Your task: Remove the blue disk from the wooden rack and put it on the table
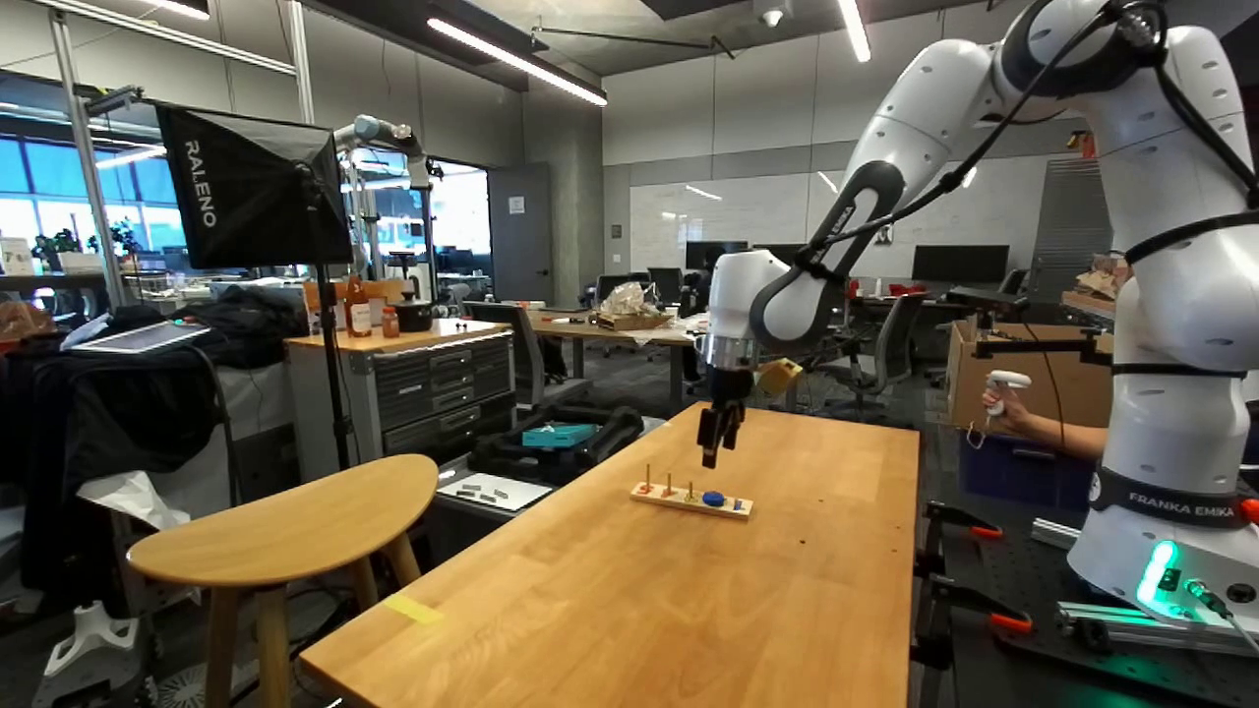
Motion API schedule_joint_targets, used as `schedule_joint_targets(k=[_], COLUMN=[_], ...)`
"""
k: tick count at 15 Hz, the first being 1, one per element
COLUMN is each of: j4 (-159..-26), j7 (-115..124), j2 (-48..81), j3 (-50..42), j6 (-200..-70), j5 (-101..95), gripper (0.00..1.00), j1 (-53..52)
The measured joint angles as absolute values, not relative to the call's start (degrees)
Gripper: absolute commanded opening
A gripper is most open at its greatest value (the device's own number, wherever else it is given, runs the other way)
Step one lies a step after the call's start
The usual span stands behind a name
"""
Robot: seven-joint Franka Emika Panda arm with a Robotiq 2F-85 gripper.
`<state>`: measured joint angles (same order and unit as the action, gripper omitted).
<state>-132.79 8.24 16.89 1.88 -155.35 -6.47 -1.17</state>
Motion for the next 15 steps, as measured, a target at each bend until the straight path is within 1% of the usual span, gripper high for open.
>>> schedule_joint_targets(k=[5, 10, 11, 12, 14, 15], j4=[-126.0, -124.0, -123.8, -123.8, -123.6, -123.5], j7=[8.5, 8.8, 8.9, 8.9, 8.9, 8.9], j2=[26.0, 29.7, 30.0, 30.2, 30.5, 30.6], j3=[0.1, -0.3, -0.3, -0.3, -0.4, -0.4], j6=[-155.7, -155.7, -155.7, -155.7, -155.7, -155.7], j5=[-6.5, -6.4, -6.4, -6.3, -6.3, -6.3], gripper=[1.0, 1.0, 0.89, 0.74, 0.58, 0.49], j1=[-2.4, -3.2, -3.2, -3.3, -3.3, -3.3])
